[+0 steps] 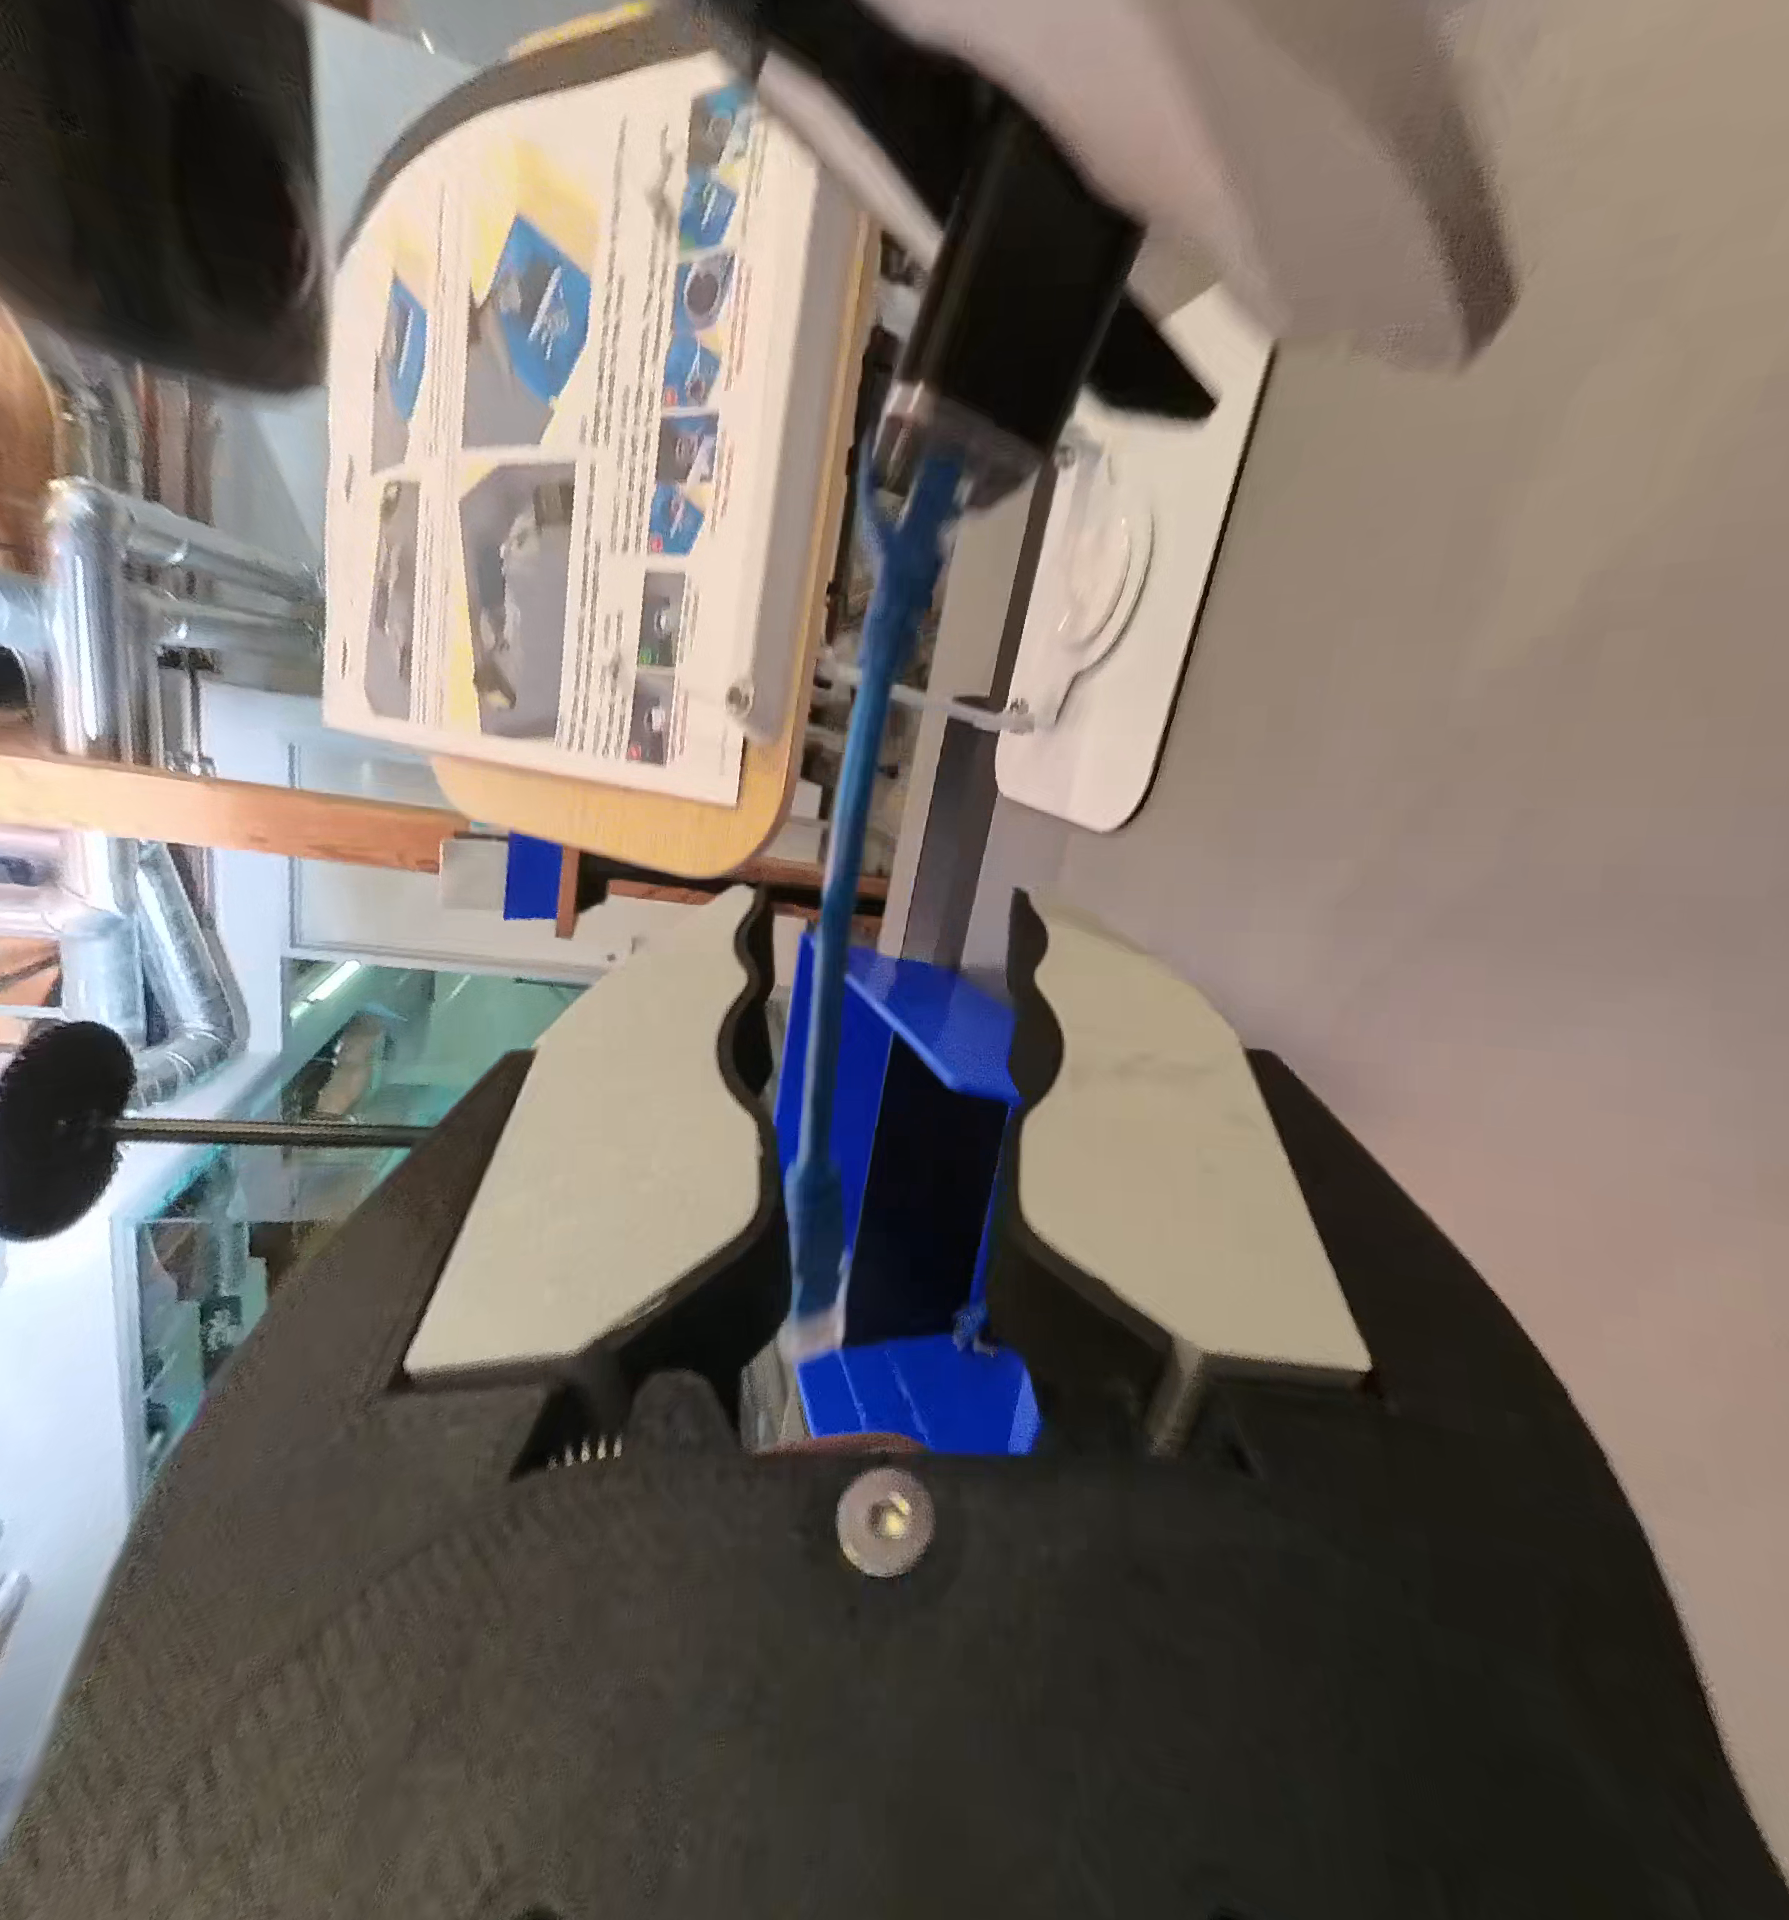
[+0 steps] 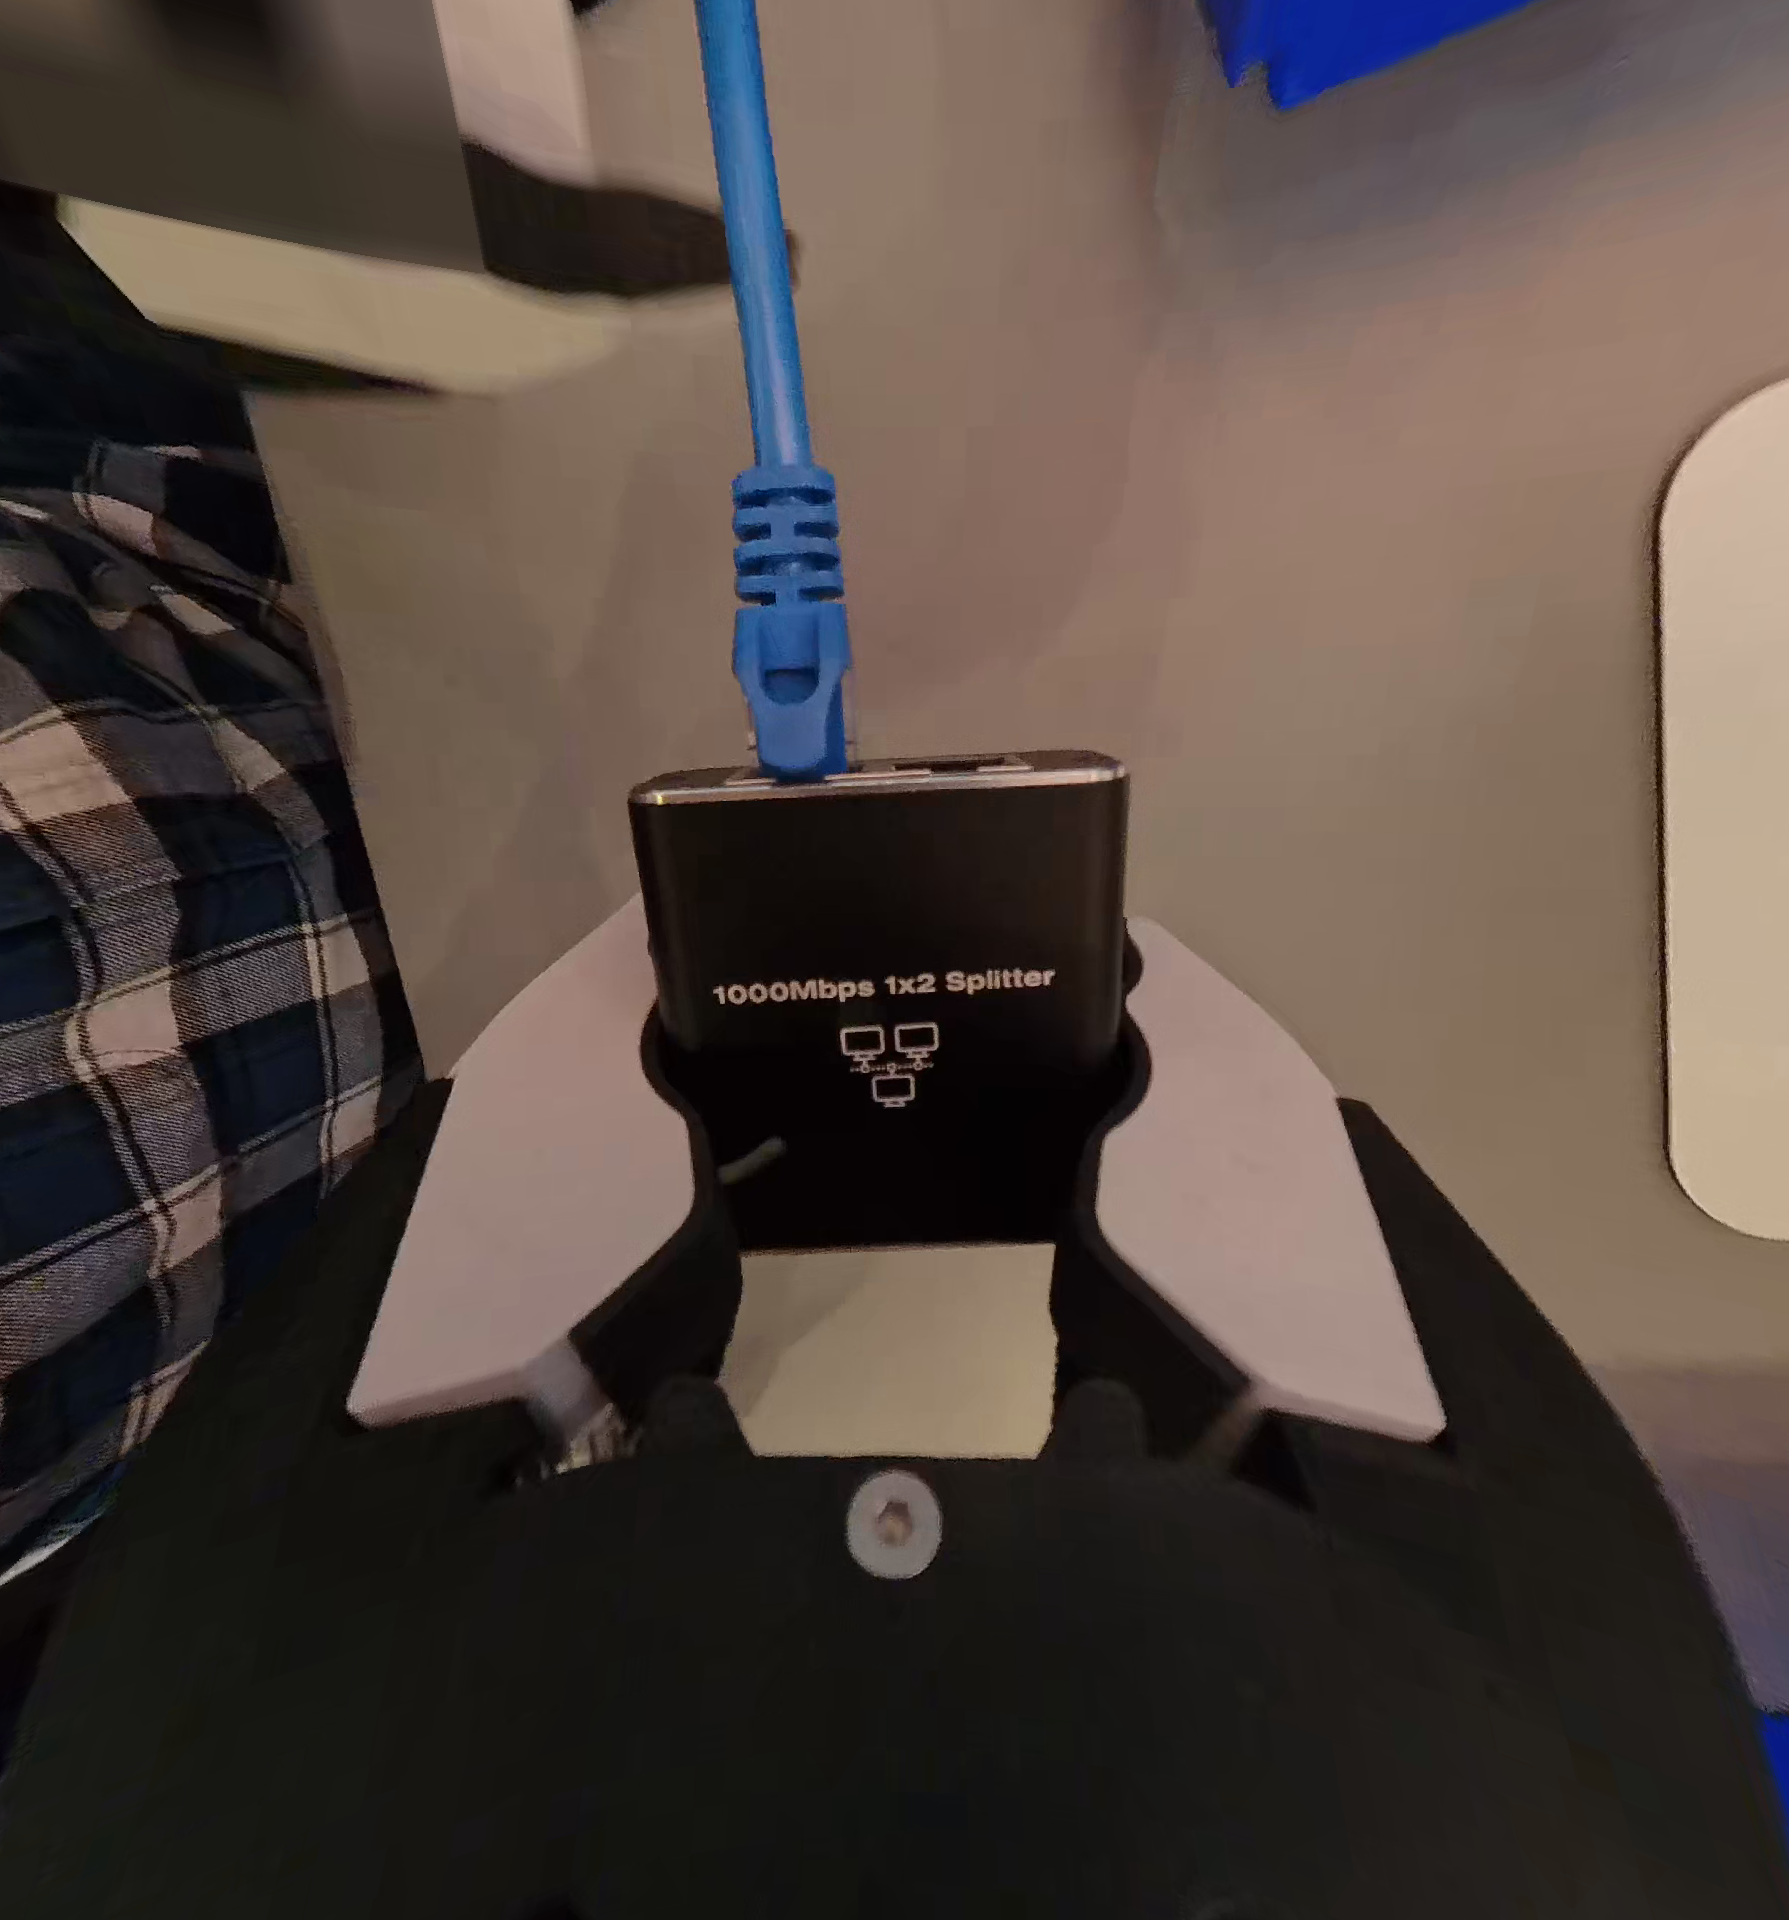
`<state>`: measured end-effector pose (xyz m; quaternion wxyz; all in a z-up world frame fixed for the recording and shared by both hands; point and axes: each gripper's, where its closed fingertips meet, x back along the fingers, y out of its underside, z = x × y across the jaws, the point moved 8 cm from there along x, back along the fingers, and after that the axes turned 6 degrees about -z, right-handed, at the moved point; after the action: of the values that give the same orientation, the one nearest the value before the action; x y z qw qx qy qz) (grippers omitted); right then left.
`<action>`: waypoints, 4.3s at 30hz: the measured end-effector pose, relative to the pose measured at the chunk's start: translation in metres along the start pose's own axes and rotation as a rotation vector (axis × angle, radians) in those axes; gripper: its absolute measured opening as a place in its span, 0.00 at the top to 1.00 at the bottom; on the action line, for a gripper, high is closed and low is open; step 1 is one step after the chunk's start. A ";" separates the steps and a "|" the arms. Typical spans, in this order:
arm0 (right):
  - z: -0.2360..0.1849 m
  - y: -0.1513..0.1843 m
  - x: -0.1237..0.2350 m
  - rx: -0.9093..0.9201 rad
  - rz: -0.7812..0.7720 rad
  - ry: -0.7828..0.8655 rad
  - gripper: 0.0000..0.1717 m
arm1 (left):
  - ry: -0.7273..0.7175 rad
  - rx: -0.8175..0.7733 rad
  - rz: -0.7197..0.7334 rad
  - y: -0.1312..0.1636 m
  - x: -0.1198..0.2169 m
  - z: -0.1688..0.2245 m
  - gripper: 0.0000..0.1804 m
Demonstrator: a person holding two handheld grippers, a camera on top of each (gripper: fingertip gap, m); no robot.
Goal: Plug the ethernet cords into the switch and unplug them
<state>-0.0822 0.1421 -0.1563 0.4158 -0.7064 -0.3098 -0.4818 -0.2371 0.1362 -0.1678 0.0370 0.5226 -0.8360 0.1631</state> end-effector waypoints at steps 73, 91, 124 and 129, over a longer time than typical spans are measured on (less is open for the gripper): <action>-0.059 0.003 0.114 0.373 0.695 -0.287 0.45 | 1.154 0.684 1.436 -0.085 -0.008 -0.033 0.87; -0.074 0.000 0.101 0.717 0.793 -0.443 0.47 | 1.364 0.441 1.421 -0.103 -0.012 -0.028 0.87; -0.022 0.002 0.091 0.222 0.249 0.133 0.62 | 0.787 1.104 1.005 -0.116 -0.056 -0.002 0.82; -0.018 0.005 0.088 0.232 0.233 0.122 0.62 | 0.855 1.106 0.970 -0.114 -0.060 0.002 0.84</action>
<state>-0.0559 0.1270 -0.0717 0.5654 -0.6543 -0.2536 -0.4334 -0.1091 0.1417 -0.1575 0.0148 -0.0573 -0.6816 0.7293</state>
